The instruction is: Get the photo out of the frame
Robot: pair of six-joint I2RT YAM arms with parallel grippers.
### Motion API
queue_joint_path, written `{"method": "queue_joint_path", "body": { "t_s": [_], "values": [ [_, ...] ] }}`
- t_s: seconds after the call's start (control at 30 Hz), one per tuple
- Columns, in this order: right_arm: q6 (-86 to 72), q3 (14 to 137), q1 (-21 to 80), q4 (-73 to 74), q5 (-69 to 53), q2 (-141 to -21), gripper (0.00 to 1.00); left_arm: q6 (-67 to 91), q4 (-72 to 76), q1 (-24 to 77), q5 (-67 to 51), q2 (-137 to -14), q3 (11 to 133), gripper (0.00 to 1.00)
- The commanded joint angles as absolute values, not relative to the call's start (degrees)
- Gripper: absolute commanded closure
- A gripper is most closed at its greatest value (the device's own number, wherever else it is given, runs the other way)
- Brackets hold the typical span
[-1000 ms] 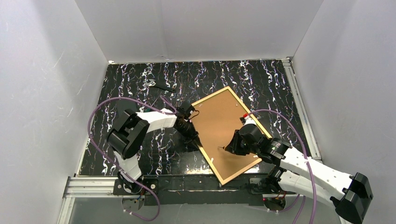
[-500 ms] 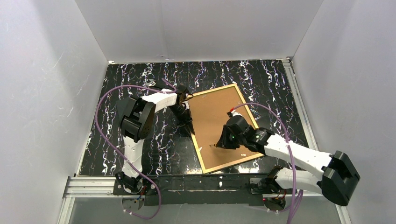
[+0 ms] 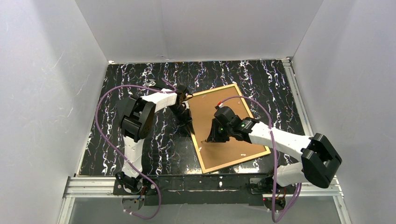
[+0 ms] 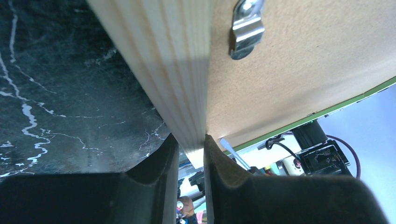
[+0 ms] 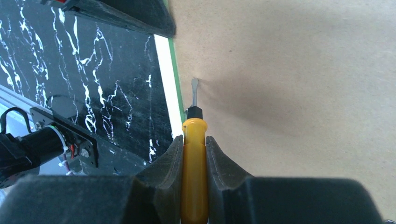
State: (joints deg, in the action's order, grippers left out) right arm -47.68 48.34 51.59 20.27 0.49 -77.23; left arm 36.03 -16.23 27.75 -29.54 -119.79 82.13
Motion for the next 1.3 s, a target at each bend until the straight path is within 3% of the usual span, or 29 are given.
{"method": "queue_joint_path", "body": {
  "t_s": [0.0,1.27],
  "values": [
    [-46.5,51.8,52.6,18.4,-2.3,-79.0,0.99,36.5,-22.8,27.2,-35.9,-120.7,82.1,1.0],
    [-50.0,45.9,57.1,23.5,-7.3,-76.9,0.99,37.2,-22.2,26.5,-35.8,-120.7,81.9,1.0]
  ]
}}
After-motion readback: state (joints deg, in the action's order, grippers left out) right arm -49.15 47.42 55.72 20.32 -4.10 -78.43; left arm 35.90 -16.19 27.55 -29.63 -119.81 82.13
